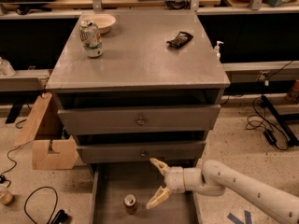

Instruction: Pick orange can from bottom drawer and place on counter

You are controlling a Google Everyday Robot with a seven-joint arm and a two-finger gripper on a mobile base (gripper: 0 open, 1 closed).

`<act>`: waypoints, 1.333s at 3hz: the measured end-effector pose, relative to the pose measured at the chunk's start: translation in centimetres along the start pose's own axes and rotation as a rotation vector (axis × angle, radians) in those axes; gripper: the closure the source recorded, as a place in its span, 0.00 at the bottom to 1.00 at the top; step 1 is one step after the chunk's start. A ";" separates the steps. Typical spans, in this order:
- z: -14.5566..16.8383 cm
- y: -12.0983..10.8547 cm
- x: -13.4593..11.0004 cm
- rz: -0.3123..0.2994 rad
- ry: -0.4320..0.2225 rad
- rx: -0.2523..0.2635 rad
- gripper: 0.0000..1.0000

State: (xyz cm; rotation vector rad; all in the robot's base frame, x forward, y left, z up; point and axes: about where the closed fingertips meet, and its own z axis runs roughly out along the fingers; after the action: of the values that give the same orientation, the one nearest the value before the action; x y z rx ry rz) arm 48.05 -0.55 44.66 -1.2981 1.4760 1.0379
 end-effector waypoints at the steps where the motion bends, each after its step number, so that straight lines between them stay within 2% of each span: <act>1: 3.7 -0.6 3.1 0.000 -0.029 -0.031 0.00; 2: 7.7 -0.6 8.4 -0.050 -0.016 -0.064 0.00; 3: 11.0 -0.3 13.3 -0.071 0.005 -0.078 0.00; 4: 11.0 -0.3 13.3 -0.071 0.005 -0.079 0.00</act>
Offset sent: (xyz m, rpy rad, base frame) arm 0.0118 0.0648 -0.1451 0.0040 -0.0789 0.1026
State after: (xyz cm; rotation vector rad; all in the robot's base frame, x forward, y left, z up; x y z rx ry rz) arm 48.52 6.67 28.97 -1.3993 1.3949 1.0558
